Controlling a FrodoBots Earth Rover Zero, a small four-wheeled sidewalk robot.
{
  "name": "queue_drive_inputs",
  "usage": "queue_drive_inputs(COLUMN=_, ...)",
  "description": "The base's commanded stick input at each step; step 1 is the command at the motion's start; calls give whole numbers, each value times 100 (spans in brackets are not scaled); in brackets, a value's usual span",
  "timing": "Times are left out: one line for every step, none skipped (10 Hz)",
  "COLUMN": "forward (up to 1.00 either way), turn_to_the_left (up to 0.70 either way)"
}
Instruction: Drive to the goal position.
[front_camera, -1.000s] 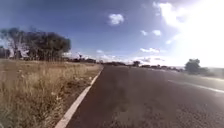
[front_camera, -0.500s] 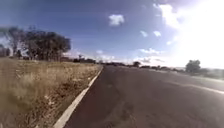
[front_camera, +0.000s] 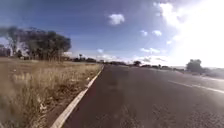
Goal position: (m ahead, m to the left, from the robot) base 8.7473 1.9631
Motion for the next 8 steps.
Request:
queue_drive_inputs(forward=45, turn_to_the_left=0)
queue_drive_inputs(forward=45, turn_to_the_left=0)
queue_drive_inputs(forward=45, turn_to_the_left=0)
queue_drive_inputs(forward=45, turn_to_the_left=0)
queue_drive_inputs(forward=45, turn_to_the_left=0)
queue_drive_inputs(forward=45, turn_to_the_left=0)
queue_drive_inputs(forward=0, turn_to_the_left=0)
queue_drive_inputs(forward=0, turn_to_the_left=0)
